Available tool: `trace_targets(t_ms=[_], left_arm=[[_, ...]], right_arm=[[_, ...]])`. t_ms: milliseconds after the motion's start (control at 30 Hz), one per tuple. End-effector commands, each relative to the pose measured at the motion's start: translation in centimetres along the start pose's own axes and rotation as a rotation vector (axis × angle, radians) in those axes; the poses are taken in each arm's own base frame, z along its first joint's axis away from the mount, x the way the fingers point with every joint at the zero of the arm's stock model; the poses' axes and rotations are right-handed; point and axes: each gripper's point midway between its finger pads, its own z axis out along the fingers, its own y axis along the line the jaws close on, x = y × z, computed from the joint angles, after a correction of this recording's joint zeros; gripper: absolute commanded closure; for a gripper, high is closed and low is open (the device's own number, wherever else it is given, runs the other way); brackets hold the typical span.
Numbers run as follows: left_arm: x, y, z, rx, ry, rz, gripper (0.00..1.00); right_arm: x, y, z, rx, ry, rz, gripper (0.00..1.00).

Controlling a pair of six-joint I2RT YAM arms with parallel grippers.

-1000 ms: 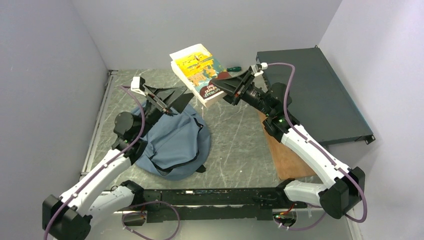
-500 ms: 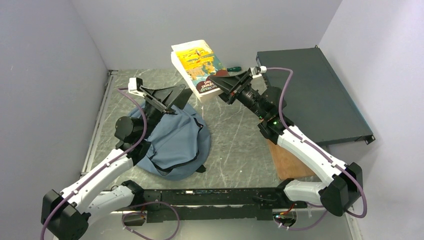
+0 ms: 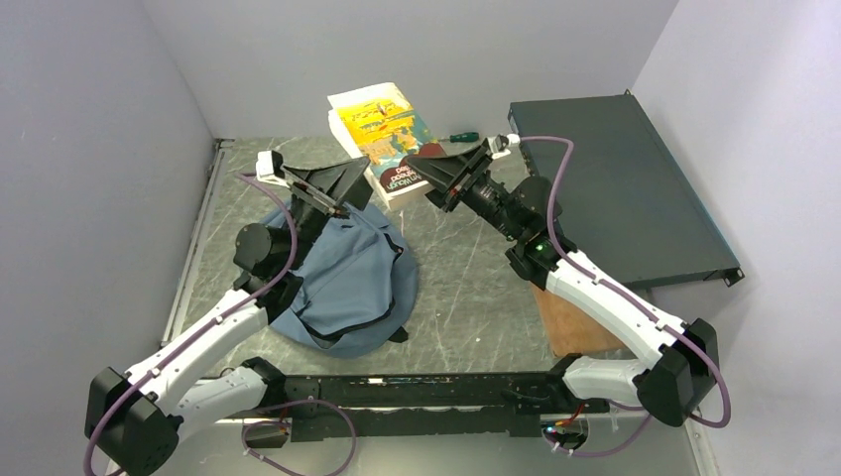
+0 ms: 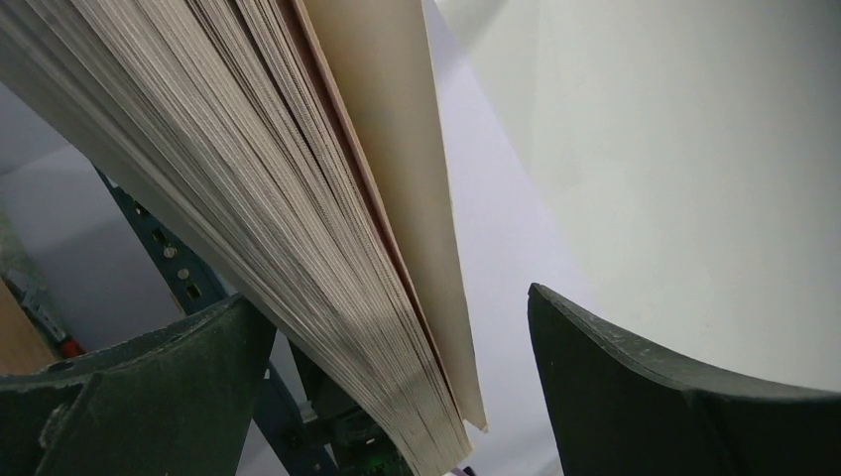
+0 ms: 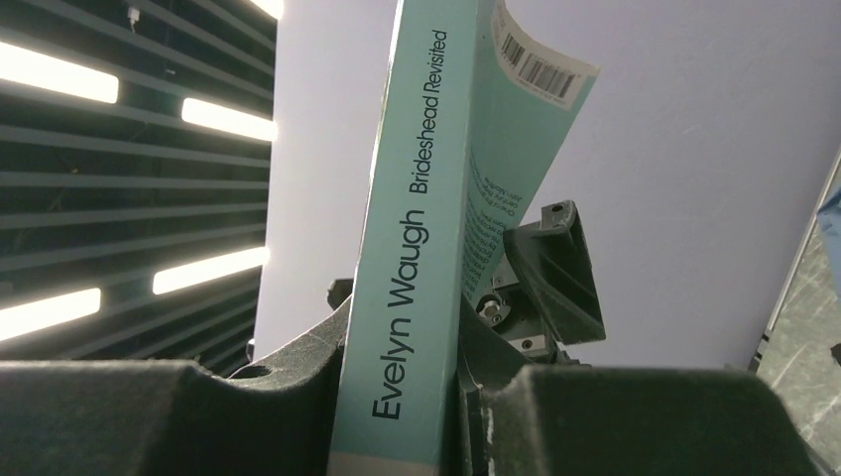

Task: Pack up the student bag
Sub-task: Place the book in the student bag.

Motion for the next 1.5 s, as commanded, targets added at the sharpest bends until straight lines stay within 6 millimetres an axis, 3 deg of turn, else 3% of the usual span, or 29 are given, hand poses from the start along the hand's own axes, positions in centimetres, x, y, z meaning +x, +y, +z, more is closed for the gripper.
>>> trace_targets(t_ms=[0,100,400,600,800,933,1000,1067,1100,1133,1167,1300,1467], left_arm=[[-1.8,-2.7,0.4,0.088,-0.093,0.019,0.00],[-2.2,-2.6,0.4,0.076,-0.103,0.029,0.02],[-4.4,-0.4,-1.4,-0.113,-0.210,0.123,0.11],[-3.6,0.0,-0.2,-0.125,-0.162,0.109,0.13],[-4.1,1.0,-0.7,-0.170,-0.189,0.127,0.19],[-4.7,2.1,-1.2,-0.247,-0.209,0.177,0.34],[-4.9,3.2,-1.5,-0.310,-0.212,0.190,0.47],[-5.0,4.5,-1.8,-0.380,-0.208,0.202,0.62],[-5.0,4.9,-2.0,-0.405,-0.203,0.211,0.73],[-5.0,5.4,-2.1,-0.425,-0.195,0.222,0.95],[-4.9,5.8,-2.2,-0.446,-0.188,0.226,1.00],[-4.7,6.5,-3.1,-0.493,-0.166,0.260,1.00],[-4.8,8.9,-5.9,-0.596,-0.190,0.232,1.00]], right_arm=[[1.3,5.1,-1.2,-0.171,0.019,-0.047,1.00],[1.6,3.8,-1.5,-0.137,0.018,-0.060,1.00],[1.3,2.5,-3.0,-0.044,-0.026,-0.195,1.00],[1.7,1.6,-2.9,-0.032,-0.008,-0.182,1.00],[1.6,1.0,-3.0,0.029,0.000,-0.270,1.00],[2.3,0.2,-3.2,0.058,0.032,-0.328,1.00],[2.8,-0.1,-3.3,0.074,0.051,-0.364,1.00],[3.0,-0.3,-3.5,0.080,0.056,-0.405,1.00],[3.1,-0.3,-3.6,0.083,0.057,-0.431,1.00],[3.1,-0.4,-3.7,0.089,0.055,-0.453,1.00],[3.0,-0.5,-3.7,0.098,0.055,-0.475,1.00],[2.4,-1.5,-4.1,0.148,0.032,-0.576,1.00],[2.5,-3.0,-3.9,0.218,0.045,-0.726,1.00]])
